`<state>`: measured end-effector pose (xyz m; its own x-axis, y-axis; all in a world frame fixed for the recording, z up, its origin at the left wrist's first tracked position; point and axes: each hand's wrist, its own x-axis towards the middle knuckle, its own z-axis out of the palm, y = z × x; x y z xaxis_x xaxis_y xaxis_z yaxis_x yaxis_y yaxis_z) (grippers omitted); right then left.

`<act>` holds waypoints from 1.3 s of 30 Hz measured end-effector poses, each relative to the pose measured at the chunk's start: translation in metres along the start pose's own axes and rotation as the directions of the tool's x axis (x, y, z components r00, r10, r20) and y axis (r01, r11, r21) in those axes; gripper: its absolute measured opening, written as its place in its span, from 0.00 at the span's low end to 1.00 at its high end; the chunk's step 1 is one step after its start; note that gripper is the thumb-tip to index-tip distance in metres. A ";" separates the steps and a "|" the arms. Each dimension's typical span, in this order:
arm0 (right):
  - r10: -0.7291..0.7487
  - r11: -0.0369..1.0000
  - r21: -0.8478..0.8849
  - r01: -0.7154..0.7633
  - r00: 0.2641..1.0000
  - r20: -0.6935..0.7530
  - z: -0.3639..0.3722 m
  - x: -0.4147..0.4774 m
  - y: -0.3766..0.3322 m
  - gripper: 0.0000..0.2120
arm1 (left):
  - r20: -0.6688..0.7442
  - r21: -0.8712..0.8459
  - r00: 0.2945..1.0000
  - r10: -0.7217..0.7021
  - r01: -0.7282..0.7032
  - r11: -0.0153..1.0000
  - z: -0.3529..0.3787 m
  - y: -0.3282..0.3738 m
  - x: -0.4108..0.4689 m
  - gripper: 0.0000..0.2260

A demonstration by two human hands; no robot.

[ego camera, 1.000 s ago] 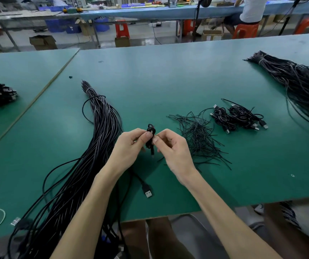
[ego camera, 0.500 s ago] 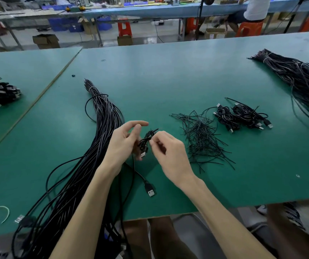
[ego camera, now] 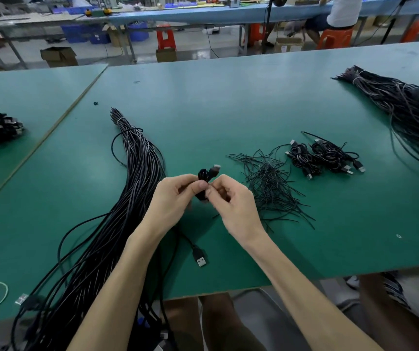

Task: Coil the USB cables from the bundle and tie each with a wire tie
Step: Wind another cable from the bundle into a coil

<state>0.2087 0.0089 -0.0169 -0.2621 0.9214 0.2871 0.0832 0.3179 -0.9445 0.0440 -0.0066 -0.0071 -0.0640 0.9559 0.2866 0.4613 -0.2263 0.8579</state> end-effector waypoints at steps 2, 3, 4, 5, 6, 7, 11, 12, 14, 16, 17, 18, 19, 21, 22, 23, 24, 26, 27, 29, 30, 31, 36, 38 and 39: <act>-0.074 0.992 -0.098 0.074 0.997 0.002 0.003 -0.002 -0.002 0.12 | -0.009 0.020 1.000 -0.012 0.012 1.000 0.001 0.000 -0.002 0.14; -0.107 0.981 -0.162 0.107 0.994 0.005 0.004 -0.002 -0.003 0.12 | -0.012 -0.010 0.999 -0.034 0.034 0.999 0.001 0.001 -0.002 0.15; -0.140 0.966 -0.218 0.141 0.990 0.016 0.005 -0.002 -0.004 0.12 | -0.010 -0.048 0.997 -0.078 0.077 0.996 0.000 0.002 -0.002 0.16; -0.174 0.950 -0.257 0.176 0.984 0.033 0.006 -0.003 -0.004 0.12 | 0.007 -0.088 0.990 -0.139 0.139 0.986 0.000 0.002 -0.001 0.16; -0.197 0.937 -0.282 0.205 0.979 0.054 0.007 -0.003 -0.003 0.12 | 0.039 -0.133 0.977 -0.207 0.211 0.968 -0.002 0.002 0.000 0.15; -0.208 0.928 -0.300 0.222 0.975 0.081 0.007 -0.005 -0.003 0.11 | 0.080 -0.194 0.956 -0.282 0.292 0.936 -0.003 0.002 0.000 0.14; -0.211 0.908 -0.337 0.249 0.967 0.146 0.010 -0.006 -0.003 0.10 | 0.174 -0.352 0.901 -0.397 0.434 0.829 -0.009 0.002 0.000 0.12; -0.200 0.918 -0.322 0.233 0.971 0.133 0.010 -0.006 -0.003 0.10 | 0.158 -0.354 0.916 -0.368 0.400 0.845 -0.009 0.003 -0.001 0.12; -0.145 0.958 -0.238 0.158 0.987 0.070 0.007 -0.003 -0.003 0.11 | 0.102 -0.364 0.950 -0.295 0.312 0.878 -0.007 0.003 -0.002 0.17; -0.051 0.994 -0.099 0.050 0.999 -0.002 0.002 -0.001 -0.002 0.11 | 0.054 -0.380 0.971 -0.233 0.236 0.894 -0.007 0.005 -0.001 0.18; -0.006 0.999 -0.032 0.005 1.000 -0.027 -0.001 0.000 -0.002 0.11 | 0.030 -0.362 0.985 -0.170 0.169 0.917 -0.008 0.005 0.000 0.15; 0.031 0.999 0.022 -0.030 0.999 -0.036 -0.002 0.001 -0.001 0.10 | 0.029 -0.320 0.995 -0.095 0.100 0.942 -0.009 0.005 0.000 0.12; 0.059 0.996 0.062 -0.057 0.998 -0.031 -0.003 0.002 -0.001 0.10 | 0.051 -0.268 0.998 -0.024 0.037 0.963 -0.009 0.004 0.000 0.16; 0.082 0.991 0.102 -0.082 0.997 -0.004 -0.003 0.002 -0.001 0.10 | 0.103 -0.165 0.993 0.062 -0.045 0.985 -0.008 0.004 -0.001 0.27; 0.084 0.991 0.104 -0.084 0.996 0.000 -0.002 0.001 -0.001 0.09 | 0.116 -0.142 0.991 0.065 -0.048 0.989 -0.006 0.004 -0.001 0.28; 0.085 0.991 0.101 -0.084 0.996 -0.005 -0.003 0.002 0.000 0.09 | 0.125 -0.156 0.991 0.054 -0.034 0.987 -0.004 0.004 0.000 0.25; 0.085 0.992 0.097 -0.083 0.996 -0.011 -0.003 0.002 0.001 0.09 | 0.130 -0.175 0.991 0.040 -0.017 0.984 -0.003 0.004 0.000 0.21; 0.084 0.992 0.100 -0.082 0.996 -0.019 -0.003 0.002 0.002 0.09 | 0.131 -0.199 0.991 0.019 0.008 0.980 -0.001 0.005 0.000 0.14; 0.086 0.992 0.099 -0.083 0.996 -0.020 -0.003 0.001 0.002 0.09 | 0.122 -0.205 0.992 0.010 0.016 0.979 0.000 0.005 0.000 0.12; 0.084 0.994 0.075 -0.083 0.996 -0.010 -0.002 0.001 0.002 0.09 | 0.075 -0.193 0.997 -0.021 0.035 0.981 0.000 0.006 0.000 0.07; 0.077 0.995 0.060 -0.077 0.997 0.001 -0.002 0.000 0.001 0.09 | 0.045 -0.169 0.998 -0.033 0.040 0.985 -0.001 0.007 0.000 0.05; 0.067 0.996 0.050 -0.068 0.998 0.011 -0.002 -0.001 0.001 0.09 | 0.019 -0.139 0.999 -0.041 0.043 0.989 0.000 0.007 -0.001 0.06; -0.010 0.998 -0.060 0.013 0.999 0.046 -0.001 -0.003 -0.003 0.13 | 0.018 -0.167 0.992 -0.125 0.126 0.978 -0.001 0.009 -0.003 0.22; -0.077 0.983 -0.162 0.086 0.995 0.058 0.002 -0.004 -0.004 0.13 | 0.037 -0.213 0.976 -0.215 0.218 0.952 -0.003 0.009 -0.003 0.24; -0.117 0.968 -0.217 0.129 0.991 0.067 0.004 -0.005 -0.005 0.13 | 0.038 -0.221 0.966 -0.255 0.257 0.941 -0.004 0.008 -0.003 0.23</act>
<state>0.2059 0.0021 -0.0143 -0.3339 0.8608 0.3841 0.2558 0.4750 -0.8420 0.0440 -0.0121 0.0005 -0.1454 0.9885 0.0423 0.2221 -0.0090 0.9750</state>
